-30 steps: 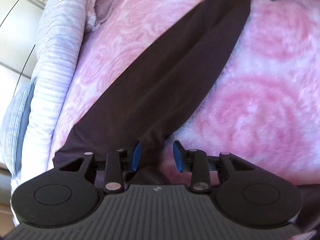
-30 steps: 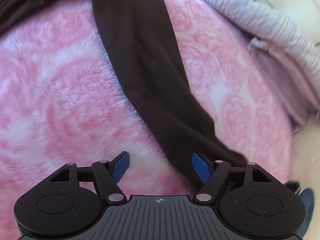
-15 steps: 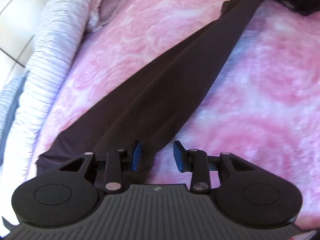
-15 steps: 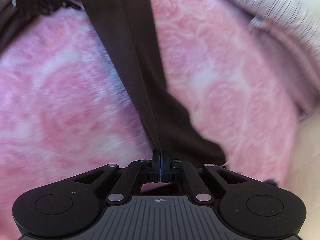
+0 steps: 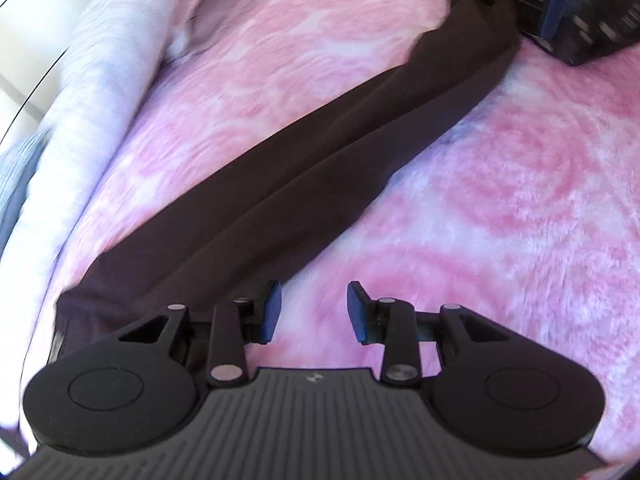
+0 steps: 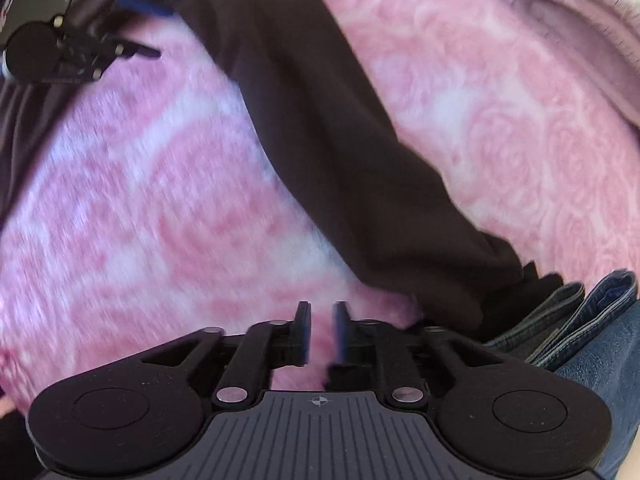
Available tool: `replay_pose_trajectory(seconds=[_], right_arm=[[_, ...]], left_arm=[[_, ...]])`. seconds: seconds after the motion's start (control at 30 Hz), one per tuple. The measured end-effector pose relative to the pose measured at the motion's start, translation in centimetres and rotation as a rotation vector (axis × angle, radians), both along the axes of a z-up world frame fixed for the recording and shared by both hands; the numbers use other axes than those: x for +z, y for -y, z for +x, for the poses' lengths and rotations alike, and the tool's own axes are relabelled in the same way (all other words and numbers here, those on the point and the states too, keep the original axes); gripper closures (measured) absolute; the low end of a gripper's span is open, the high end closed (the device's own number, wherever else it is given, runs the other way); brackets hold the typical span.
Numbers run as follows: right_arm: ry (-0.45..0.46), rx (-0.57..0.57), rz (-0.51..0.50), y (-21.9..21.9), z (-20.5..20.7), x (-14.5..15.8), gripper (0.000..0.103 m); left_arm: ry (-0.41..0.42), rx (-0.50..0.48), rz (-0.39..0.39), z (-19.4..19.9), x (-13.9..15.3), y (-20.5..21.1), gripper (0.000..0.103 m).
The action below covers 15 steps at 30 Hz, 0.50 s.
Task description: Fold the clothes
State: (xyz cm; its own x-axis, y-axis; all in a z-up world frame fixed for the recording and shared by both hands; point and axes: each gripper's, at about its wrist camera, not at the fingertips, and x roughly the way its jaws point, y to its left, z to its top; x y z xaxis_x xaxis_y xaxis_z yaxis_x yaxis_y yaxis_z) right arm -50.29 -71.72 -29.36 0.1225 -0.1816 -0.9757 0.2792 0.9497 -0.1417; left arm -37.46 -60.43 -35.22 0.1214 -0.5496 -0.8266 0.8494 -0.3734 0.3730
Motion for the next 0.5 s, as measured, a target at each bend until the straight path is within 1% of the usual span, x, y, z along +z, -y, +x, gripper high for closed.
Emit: replay_pose_trajectory(seconds=[0.03,0.1,0.23,0.37,0.43,0.5], right_arm=[[0.021,-0.001,-0.010,-0.5,0.3,0.3,0.019],[0.060,0.010,-0.011,-1.7,1.5,1.0,0.018],[0.137,0.037,-0.006,-4.0,4.3,2.8,0.018],[0.197,0.049,0.013,-7.4,8.8,4.6,0.018],[0.232,0.024,0.054,-9.3,11.4,4.8,0.018],[0.265,-0.060,0.123,-10.8,13.5,3.8,0.018]], left_arm=[[-0.002,0.041,0.001,0.7,0.6,-0.7,0.071],[-0.003,0.133,0.003,2.6,2.0,-2.7,0.070],[0.024,0.329,0.007,7.8,4.8,-8.0,0.070],[0.050,0.532,0.011,14.7,7.2,-14.3,0.066],[0.046,0.600,0.018,18.0,7.6,-17.6,0.066],[0.031,0.645,0.031,21.0,7.5,-21.0,0.065]])
